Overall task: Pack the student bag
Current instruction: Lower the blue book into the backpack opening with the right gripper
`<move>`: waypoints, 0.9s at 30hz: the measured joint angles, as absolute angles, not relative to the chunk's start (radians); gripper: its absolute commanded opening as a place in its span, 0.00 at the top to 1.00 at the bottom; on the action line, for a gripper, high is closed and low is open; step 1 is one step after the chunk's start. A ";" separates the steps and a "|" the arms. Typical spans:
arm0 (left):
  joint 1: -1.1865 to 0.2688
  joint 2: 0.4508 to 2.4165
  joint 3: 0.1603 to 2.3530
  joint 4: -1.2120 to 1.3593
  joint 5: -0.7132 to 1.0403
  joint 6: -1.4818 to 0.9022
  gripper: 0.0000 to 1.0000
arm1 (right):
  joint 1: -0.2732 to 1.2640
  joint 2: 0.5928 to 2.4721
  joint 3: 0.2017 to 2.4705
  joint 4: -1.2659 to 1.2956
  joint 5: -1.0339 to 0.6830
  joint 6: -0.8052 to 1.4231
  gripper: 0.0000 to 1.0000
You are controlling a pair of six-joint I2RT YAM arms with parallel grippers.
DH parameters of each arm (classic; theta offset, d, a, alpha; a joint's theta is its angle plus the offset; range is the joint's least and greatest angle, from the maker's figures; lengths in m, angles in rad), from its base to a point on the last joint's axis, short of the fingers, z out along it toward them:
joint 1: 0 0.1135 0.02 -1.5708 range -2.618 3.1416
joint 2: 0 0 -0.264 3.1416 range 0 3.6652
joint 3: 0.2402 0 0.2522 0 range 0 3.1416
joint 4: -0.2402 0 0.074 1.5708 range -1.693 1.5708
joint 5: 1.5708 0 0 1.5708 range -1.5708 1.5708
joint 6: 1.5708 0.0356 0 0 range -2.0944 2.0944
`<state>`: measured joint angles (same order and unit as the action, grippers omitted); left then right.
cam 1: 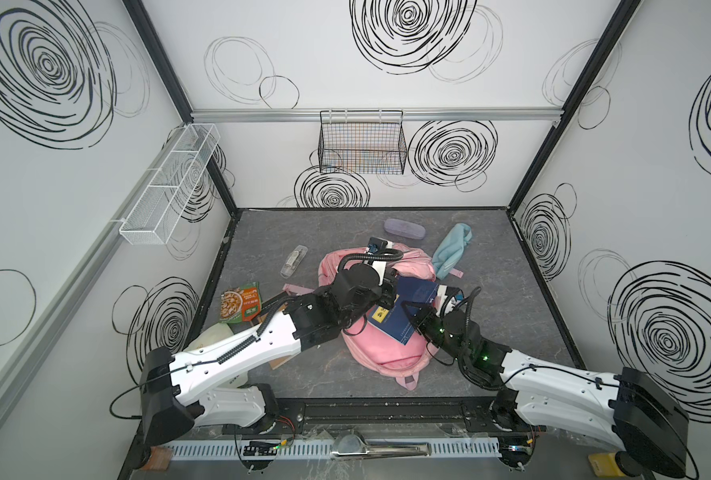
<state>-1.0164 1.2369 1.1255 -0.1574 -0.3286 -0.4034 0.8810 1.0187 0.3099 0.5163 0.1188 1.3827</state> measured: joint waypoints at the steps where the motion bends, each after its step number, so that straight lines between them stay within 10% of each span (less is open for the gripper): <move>1: -1.019 1.237 1.127 -0.160 -0.323 -0.409 1.00 | 0.872 1.024 0.310 0.525 0.123 1.385 1.00; 27: -1.036 1.215 1.129 -0.164 -0.276 -0.458 1.00 | 0.758 1.373 0.466 0.617 0.141 1.427 0.89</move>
